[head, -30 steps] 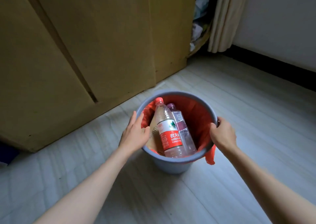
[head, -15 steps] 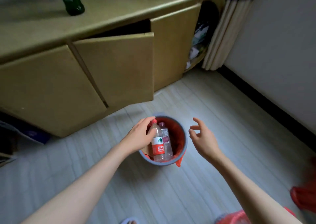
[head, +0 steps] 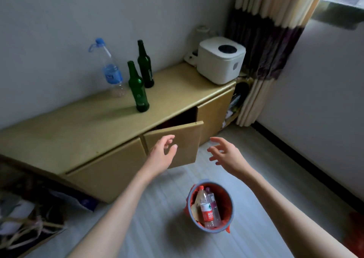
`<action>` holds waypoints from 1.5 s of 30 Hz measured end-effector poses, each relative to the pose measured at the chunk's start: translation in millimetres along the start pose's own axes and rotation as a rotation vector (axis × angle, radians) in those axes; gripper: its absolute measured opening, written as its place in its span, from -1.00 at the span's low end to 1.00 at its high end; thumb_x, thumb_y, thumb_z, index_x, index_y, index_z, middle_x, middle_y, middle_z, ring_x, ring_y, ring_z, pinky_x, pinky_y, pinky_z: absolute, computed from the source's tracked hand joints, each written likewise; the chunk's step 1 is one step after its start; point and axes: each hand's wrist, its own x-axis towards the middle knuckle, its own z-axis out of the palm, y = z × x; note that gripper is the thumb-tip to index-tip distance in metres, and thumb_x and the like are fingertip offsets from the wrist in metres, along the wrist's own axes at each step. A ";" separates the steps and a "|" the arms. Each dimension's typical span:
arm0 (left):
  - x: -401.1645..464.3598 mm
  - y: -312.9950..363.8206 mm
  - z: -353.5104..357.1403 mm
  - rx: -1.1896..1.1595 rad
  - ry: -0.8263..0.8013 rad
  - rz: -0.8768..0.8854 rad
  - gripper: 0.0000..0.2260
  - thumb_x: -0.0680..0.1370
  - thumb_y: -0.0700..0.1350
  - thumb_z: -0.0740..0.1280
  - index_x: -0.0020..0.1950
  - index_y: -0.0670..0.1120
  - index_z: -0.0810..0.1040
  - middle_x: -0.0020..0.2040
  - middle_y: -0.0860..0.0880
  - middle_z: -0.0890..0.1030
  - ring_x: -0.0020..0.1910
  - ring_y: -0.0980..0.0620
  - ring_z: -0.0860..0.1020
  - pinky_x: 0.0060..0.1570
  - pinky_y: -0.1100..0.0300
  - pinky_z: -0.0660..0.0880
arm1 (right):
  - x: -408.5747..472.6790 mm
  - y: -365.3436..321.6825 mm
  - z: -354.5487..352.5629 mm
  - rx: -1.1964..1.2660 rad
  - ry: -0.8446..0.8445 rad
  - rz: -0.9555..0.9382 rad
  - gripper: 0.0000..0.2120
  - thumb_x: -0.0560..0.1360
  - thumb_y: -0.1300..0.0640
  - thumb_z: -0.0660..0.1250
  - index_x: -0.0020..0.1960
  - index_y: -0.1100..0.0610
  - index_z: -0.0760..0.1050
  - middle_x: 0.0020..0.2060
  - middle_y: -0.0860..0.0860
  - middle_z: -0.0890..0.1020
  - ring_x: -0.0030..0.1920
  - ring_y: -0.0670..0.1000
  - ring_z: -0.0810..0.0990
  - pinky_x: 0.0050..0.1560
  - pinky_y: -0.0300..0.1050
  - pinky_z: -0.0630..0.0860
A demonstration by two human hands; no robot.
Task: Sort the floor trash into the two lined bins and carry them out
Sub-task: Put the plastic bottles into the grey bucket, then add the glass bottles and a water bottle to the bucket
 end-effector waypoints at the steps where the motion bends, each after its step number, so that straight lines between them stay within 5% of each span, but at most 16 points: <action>1: 6.3 0.0 -13.9 0.000 0.008 -0.010 -0.71 0.58 -0.14 0.25 0.31 -0.07 0.43 0.25 -0.08 0.49 0.20 -0.01 0.49 0.17 0.22 0.35 | 7.1 -13.1 3.8 0.007 0.000 -0.004 -0.66 0.57 0.15 0.22 0.34 0.11 0.39 0.02 0.09 0.63 -0.09 0.10 0.66 0.05 0.02 0.57; 16: 155.0 -46.7 -174.9 0.046 0.127 -0.157 -0.67 0.59 -0.13 0.24 0.35 -0.07 0.39 0.34 -0.10 0.44 0.28 -0.02 0.45 0.20 0.19 0.35 | 197.4 -133.8 73.4 -0.101 -0.213 -0.097 -0.54 0.55 0.06 0.27 0.42 0.11 0.30 0.19 0.11 0.58 0.15 0.07 0.57 0.15 -0.06 0.51; 26: 258.6 -76.4 -233.4 0.070 0.160 -0.251 -0.67 0.59 -0.14 0.23 0.36 -0.10 0.38 0.34 -0.07 0.45 0.26 0.03 0.46 0.18 0.27 0.31 | 344.6 -216.6 131.5 -0.219 -0.236 -0.121 -0.24 0.44 -0.07 0.39 0.50 0.12 0.12 0.44 0.11 0.30 0.39 0.12 0.36 0.35 0.06 0.38; 32: 332.6 -88.5 -246.5 -0.003 0.158 -0.223 -0.72 0.60 -0.20 0.21 0.31 -0.16 0.43 0.26 -0.06 0.51 0.25 0.00 0.47 0.17 0.32 0.30 | 389.7 -233.0 164.7 -0.191 -0.215 -0.173 -0.52 0.49 -0.05 0.33 0.35 0.10 0.35 0.26 0.07 0.51 0.22 0.08 0.51 0.21 0.01 0.49; 37: 412.6 -81.6 -244.3 -0.045 0.117 -0.170 -0.73 0.60 -0.23 0.19 0.30 -0.17 0.43 0.27 -0.09 0.51 0.26 -0.04 0.48 0.18 0.27 0.34 | 415.8 -224.1 143.9 -0.007 -0.191 0.007 -0.57 0.53 -0.03 0.28 0.32 0.15 0.39 0.28 0.09 0.52 0.29 0.09 0.48 0.22 -0.05 0.45; 45: 523.9 -31.6 -209.5 0.010 0.042 -0.056 -0.45 0.59 -0.09 0.24 0.52 -0.09 0.08 0.51 -0.04 0.17 0.48 0.00 0.16 0.45 0.11 0.12 | 442.2 -202.4 92.6 -0.050 0.017 0.161 -0.58 0.55 -0.06 0.22 0.28 0.20 0.40 0.22 0.14 0.55 0.19 0.13 0.54 0.05 -0.11 0.50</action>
